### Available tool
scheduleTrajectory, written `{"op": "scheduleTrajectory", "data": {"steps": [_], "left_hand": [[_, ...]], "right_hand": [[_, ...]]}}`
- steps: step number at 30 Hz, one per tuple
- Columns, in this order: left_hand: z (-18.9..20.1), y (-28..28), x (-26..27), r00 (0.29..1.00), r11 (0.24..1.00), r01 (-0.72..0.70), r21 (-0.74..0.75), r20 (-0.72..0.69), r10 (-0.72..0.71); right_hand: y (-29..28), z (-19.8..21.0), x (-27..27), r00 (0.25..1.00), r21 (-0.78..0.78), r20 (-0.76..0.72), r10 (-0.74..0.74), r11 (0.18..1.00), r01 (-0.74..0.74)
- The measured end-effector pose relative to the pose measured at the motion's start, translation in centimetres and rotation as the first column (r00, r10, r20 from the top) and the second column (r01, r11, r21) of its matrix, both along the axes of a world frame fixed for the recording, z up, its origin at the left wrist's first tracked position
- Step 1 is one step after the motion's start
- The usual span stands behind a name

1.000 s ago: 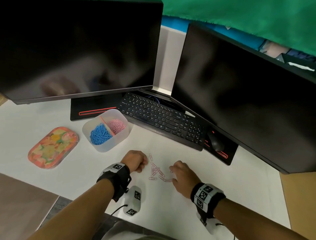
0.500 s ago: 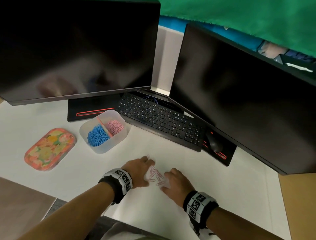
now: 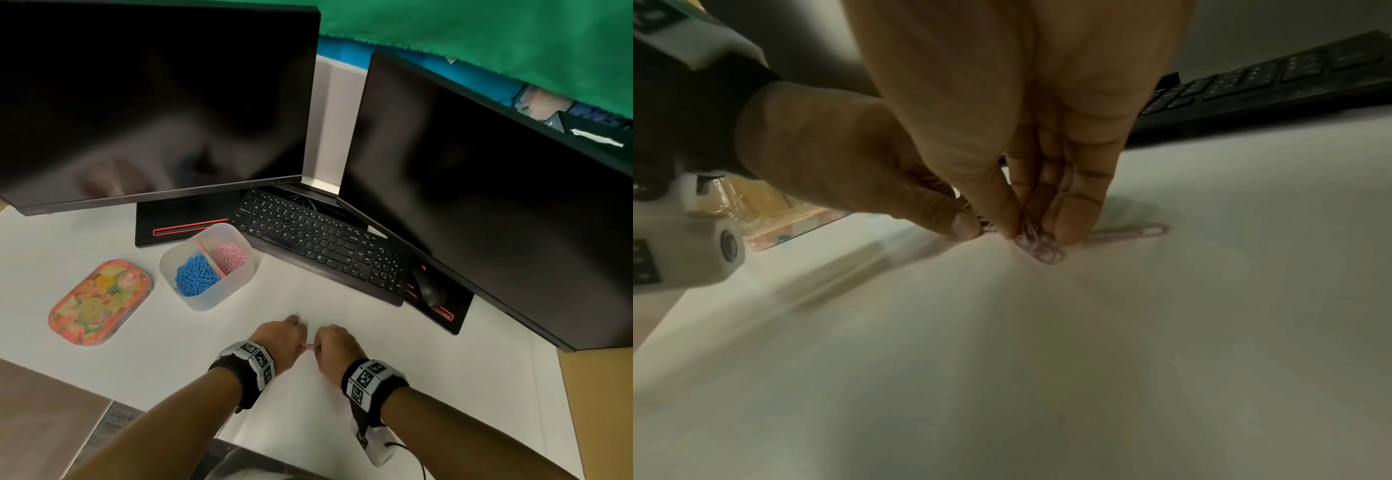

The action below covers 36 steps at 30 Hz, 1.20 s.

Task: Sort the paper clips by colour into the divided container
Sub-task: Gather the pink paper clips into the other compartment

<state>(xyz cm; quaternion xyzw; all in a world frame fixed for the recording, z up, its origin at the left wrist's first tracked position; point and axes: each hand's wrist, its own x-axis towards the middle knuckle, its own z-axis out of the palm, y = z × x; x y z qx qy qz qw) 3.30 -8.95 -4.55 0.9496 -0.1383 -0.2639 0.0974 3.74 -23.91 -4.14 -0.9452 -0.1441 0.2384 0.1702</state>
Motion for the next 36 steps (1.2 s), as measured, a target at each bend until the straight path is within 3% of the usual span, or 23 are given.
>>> {"op": "scheduleTrajectory", "data": {"steps": [6, 12, 19, 25, 27, 31, 36], "left_hand": [[-0.1, -0.5, -0.2, 0.996, 0.99, 0.085, 0.114, 0.01, -0.087], [0.4, 0.7, -0.2, 0.991, 0.983, 0.132, 0.131, 0.014, -0.135], [4.0, 3.2, 1.1, 0.992, 0.993, -0.091, -0.074, 0.08, 0.097], [8.6, 6.5, 4.1, 0.897, 0.914, -0.32, -0.25, 0.23, 0.377], [9.1, 8.1, 5.7, 0.857, 0.884, -0.416, -0.215, 0.232, 0.46], [9.8, 10.2, 8.1, 0.808, 0.822, -0.569, -0.003, 0.18, 0.561], [11.0, 10.1, 9.8, 0.816, 0.802, -0.553, 0.226, -0.045, 0.576]], "right_hand": [[0.4, 0.2, 0.7, 0.997, -0.046, -0.081, -0.005, 0.999, 0.001], [-0.8, 0.5, 1.3, 0.991, 0.022, -0.133, 0.031, 0.999, -0.029], [-0.4, 0.9, 0.6, 0.993, -0.034, -0.085, 0.088, 0.995, -0.091], [0.8, 1.1, -0.1, 0.989, -0.114, -0.117, 0.095, 0.988, -0.108], [0.9, 1.0, -0.2, 0.988, -0.126, -0.128, 0.086, 0.987, -0.102], [1.2, 1.1, -0.5, 0.989, -0.14, -0.133, 0.072, 0.986, -0.09], [1.2, 1.2, -0.8, 0.987, -0.134, -0.146, 0.06, 0.988, -0.08]]}}
